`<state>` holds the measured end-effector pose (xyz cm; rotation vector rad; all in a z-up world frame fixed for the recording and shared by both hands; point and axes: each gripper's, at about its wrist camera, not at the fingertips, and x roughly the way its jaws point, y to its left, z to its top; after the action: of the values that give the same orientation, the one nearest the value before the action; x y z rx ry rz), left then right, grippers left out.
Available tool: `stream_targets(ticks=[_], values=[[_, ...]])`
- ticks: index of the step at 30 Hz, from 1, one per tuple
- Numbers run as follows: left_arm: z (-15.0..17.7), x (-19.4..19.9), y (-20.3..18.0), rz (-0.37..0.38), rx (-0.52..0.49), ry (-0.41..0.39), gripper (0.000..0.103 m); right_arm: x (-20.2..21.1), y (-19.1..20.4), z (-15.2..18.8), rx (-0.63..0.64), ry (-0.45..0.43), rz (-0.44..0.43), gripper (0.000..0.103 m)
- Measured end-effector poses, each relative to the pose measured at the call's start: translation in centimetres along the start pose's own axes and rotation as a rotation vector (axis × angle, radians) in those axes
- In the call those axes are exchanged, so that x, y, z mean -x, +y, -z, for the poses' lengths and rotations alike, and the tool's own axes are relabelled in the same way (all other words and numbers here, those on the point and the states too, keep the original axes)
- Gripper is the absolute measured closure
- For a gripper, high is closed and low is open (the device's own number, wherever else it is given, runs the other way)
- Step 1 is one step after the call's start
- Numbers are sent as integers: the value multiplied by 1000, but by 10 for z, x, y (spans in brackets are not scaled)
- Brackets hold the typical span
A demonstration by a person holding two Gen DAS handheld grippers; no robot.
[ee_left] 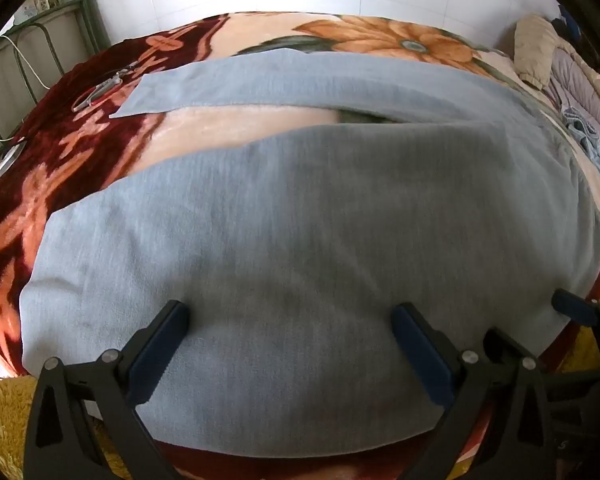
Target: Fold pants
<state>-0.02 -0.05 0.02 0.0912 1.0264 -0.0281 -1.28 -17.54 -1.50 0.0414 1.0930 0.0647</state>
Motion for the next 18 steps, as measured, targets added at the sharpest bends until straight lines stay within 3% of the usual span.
stream_targets(ticks=[18], values=[[0,0,-1,12,8,3,0,0,-1,1,0,-4,0,0]])
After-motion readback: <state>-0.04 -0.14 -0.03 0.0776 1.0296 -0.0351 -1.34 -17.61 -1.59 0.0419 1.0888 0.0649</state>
